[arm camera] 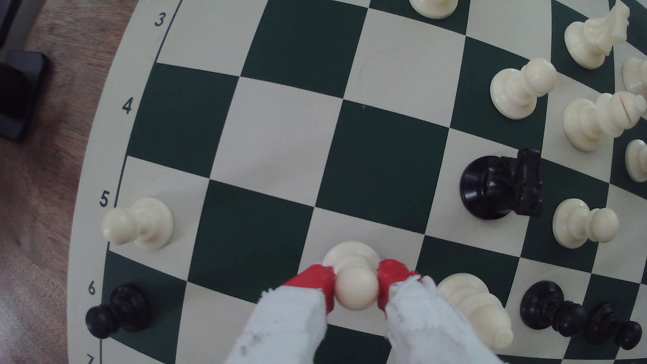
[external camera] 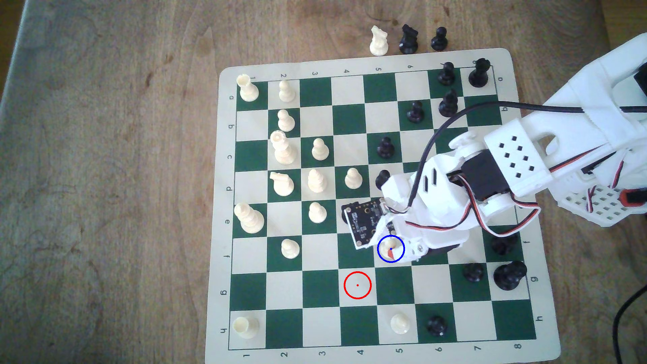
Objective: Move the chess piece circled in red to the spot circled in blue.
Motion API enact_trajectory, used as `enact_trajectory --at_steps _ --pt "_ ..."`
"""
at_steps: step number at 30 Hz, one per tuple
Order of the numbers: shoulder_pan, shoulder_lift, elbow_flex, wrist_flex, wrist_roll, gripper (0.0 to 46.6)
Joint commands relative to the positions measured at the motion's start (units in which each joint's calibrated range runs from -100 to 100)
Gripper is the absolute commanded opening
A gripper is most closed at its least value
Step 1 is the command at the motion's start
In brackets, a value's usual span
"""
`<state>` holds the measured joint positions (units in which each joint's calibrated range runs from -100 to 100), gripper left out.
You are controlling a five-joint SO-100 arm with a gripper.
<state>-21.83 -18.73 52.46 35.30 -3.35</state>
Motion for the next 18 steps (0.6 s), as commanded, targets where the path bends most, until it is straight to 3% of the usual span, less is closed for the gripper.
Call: enact_trajectory --at_steps 1,8,10,13,18 --pt "0.6 0.3 -1.4 -1.2 0.0 0.3" --pt "0.7 1.8 -1.9 -1.2 0.0 1.3" --pt "0.7 1.8 -1.9 -1.2 -0.1 8.5" --pt "0.7 0.5 -1.8 -1.2 -0.4 14.9" --pt "0.9 -3.5 -1.5 1.0 -0.6 16.7"
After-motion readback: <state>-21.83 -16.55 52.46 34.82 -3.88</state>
